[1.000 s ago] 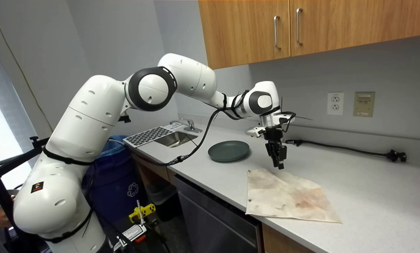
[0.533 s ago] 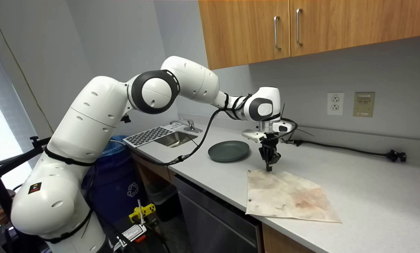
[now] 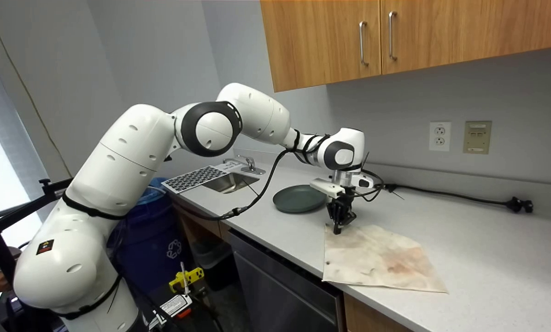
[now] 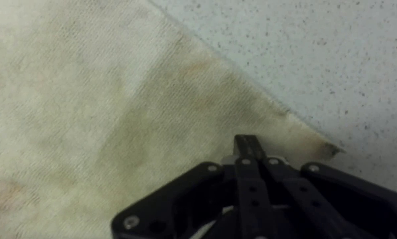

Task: Lay the white cloth flat on the countertop

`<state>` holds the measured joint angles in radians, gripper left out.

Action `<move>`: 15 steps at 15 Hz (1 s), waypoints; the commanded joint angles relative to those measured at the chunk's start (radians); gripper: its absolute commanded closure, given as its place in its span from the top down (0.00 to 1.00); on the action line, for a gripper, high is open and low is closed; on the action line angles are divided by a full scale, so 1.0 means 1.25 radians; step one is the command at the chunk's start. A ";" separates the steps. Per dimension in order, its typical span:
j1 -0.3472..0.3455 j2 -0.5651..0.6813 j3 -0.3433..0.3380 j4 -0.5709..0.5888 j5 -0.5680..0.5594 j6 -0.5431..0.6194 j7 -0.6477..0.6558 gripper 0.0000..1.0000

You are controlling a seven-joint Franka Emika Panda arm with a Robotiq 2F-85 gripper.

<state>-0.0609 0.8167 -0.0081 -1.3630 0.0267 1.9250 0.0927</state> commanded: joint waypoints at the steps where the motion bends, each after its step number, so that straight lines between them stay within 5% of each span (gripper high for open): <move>1: -0.009 0.028 0.010 0.043 0.024 -0.047 -0.041 0.00; 15: 0.045 0.124 0.079 0.166 0.023 -0.285 -0.168 0.00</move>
<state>-0.0314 0.8935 0.0893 -1.2501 0.0540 1.6327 -0.0777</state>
